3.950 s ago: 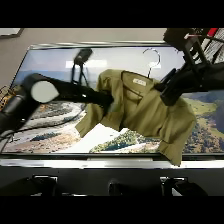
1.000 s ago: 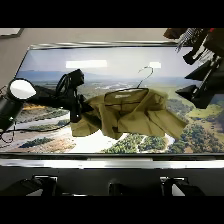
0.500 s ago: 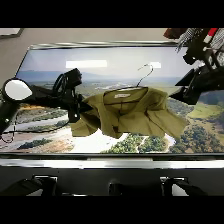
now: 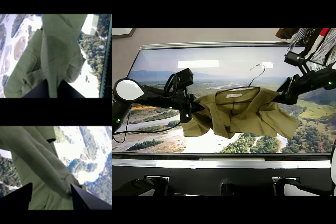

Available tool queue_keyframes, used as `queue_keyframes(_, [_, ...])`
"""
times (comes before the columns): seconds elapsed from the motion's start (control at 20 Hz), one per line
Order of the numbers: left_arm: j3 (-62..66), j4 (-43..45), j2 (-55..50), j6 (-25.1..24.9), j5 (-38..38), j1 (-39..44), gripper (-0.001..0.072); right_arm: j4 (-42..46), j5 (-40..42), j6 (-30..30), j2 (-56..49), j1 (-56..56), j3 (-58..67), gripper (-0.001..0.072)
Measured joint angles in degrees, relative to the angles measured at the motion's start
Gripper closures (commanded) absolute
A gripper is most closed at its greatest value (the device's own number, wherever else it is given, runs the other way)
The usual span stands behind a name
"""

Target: Fold the clothes and pants, and hang the long-sleeved shirts on hangers.

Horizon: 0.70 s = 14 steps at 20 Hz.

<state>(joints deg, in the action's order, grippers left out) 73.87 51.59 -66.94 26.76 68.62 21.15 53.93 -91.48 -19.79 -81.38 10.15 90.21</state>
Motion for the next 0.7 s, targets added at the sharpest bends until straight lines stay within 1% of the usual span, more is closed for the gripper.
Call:
queue_keyframes(0.05, [0.0,0.0,0.0,0.0,0.0,0.0,0.0689,-0.5,0.0,0.5,-1.1,0.0,0.0,0.0193])
queue_keyframes(0.1, [0.0,0.0,0.0,0.0,0.0,0.0,0.0689,-1.1,0.0,1.0,-2.1,0.0,0.0,0.0269])
queue_keyframes(0.15, [0.0,0.0,0.0,0.0,0.0,0.0,0.0689,-1.5,0.0,1.4,-2.9,-0.1,0.0,0.0397])
queue_keyframes(0.2, [0.0,0.0,0.0,0.0,0.0,0.0,0.0689,-1.9,-0.2,1.8,-3.6,-0.1,0.0,0.0559])
queue_keyframes(0.25, [0.0,0.0,0.0,0.3,0.0,0.0,0.0689,-1.9,-0.5,2.4,-4.1,-0.1,0.0,0.0678])
queue_keyframes(0.45, [0.0,0.1,0.0,0.2,0.0,0.0,0.0684,-2.4,-2.0,3.5,-4.0,0.0,0.0,0.0686])
queue_keyframes(0.5, [0.0,0.1,0.0,0.2,0.0,0.0,0.067,-2.6,-2.2,3.5,-3.5,0.0,0.0,0.0687])
queue_keyframes(0.55, [0.0,0.1,0.0,0.2,0.0,0.0,0.0578,-2.6,-2.4,3.5,-2.7,0.0,0.0,0.0688])
queue_keyframes(0.6, [0.0,0.1,0.0,0.5,0.0,0.0,0.043,-2.7,-3.1,3.4,-1.7,0.0,0.0,0.0689])
queue_keyframes(0.65, [0.0,0.0,0.0,1.2,-0.5,0.0,0.0323,-3.5,-3.5,3.0,-0.5,0.0,0.0,0.0691])
queue_keyframes(0.7, [0.0,0.0,0.0,2.4,-0.8,0.0,0.0301,-3.6,-4.0,2.8,0.9,-0.1,0.0,0.0692])
